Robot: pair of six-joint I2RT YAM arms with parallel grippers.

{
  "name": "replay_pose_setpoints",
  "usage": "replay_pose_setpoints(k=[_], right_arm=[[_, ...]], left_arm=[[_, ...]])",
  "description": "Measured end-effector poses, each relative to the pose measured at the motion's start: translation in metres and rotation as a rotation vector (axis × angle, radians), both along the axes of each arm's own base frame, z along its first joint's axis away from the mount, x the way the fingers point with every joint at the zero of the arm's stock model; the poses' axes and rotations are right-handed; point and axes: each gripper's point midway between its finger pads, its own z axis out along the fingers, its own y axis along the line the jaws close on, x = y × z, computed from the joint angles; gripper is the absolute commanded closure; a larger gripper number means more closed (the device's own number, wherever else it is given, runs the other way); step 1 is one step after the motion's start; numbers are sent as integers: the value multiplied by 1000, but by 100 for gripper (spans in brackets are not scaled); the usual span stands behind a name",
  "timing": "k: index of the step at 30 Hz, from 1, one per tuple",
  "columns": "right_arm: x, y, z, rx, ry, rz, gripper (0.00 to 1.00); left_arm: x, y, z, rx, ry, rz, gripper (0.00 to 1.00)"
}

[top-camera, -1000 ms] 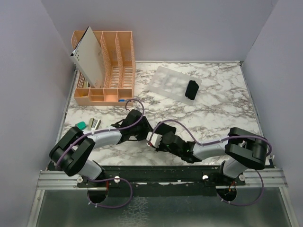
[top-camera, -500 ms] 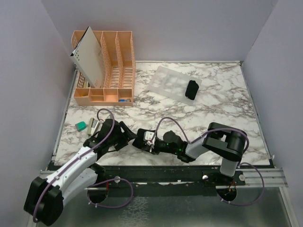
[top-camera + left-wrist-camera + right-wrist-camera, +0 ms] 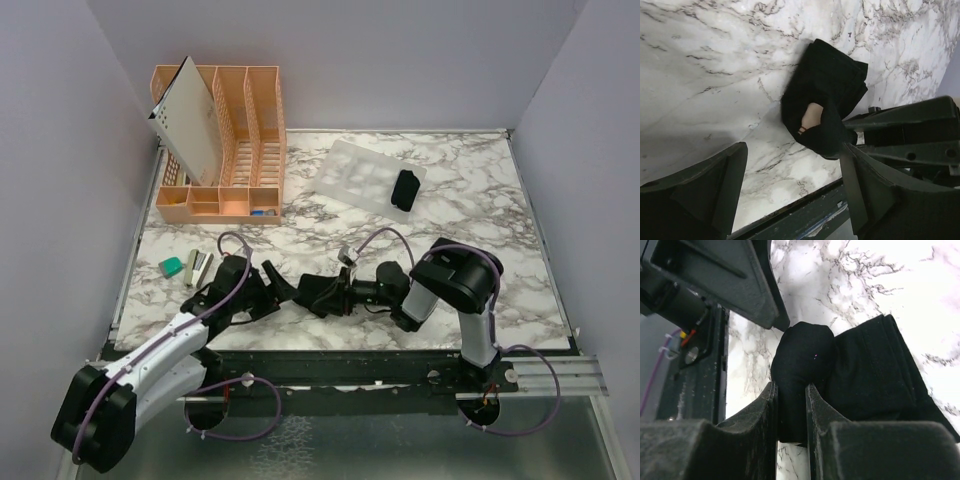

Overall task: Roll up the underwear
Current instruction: Roll the underwear to the center of the board.

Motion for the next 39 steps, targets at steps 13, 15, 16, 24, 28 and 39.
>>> replay_pose_setpoints(k=[13,15,16,24,28,39], right_arm=[[1,-6,-1,48,179,-6,82],[1,-7,-1,47,180,-6,81],[1,-7,-1,48,180,-6,80],[-2,-11,-3,43,158,-4,74],[-2,-12,-2,35,110,10,74],[-3,-15,0,-27,-4,54,48]], left_arm=[[4,-31,-7,-64,33,-53,17],[4,-38,-8,-70,42,-59,21],[4,-41,-9,-75,52,-57,24],[12,-48,-17,-91,99,4,40],[16,-49,-20,-85,117,28,54],[22,-53,-30,-86,139,42,97]])
